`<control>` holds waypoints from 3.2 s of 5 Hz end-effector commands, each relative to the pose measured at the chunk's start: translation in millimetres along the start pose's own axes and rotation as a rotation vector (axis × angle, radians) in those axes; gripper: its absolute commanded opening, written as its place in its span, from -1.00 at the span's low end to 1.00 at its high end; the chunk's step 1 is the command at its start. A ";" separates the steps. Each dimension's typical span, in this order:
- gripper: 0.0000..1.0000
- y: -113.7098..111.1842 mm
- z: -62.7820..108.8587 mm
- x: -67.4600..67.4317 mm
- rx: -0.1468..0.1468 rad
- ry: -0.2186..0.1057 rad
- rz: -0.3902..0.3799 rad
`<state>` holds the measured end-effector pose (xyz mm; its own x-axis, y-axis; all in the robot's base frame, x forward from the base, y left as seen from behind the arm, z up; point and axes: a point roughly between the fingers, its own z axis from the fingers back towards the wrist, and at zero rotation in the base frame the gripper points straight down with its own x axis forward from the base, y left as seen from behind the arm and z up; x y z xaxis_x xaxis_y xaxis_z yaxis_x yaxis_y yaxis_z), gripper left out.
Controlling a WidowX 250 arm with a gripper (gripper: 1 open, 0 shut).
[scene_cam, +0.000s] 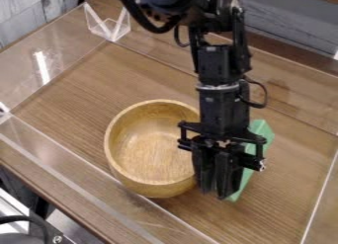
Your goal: Remove the green block from inside the brown bowl and put it on the table
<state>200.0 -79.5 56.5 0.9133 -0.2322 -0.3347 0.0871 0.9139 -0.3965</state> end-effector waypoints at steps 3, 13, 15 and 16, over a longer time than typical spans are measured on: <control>-1.00 -2.4 10.4 5.5 -0.020 -0.028 -0.026; -1.00 -9.1 29.4 -7.7 -0.100 0.012 -0.040; -1.00 -10.8 32.1 -10.0 -0.114 0.020 -0.044; -1.00 -11.3 32.9 -10.7 -0.121 0.024 -0.047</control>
<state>193.1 -77.6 78.0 0.8694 -0.2816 -0.4060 0.0435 0.8621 -0.5048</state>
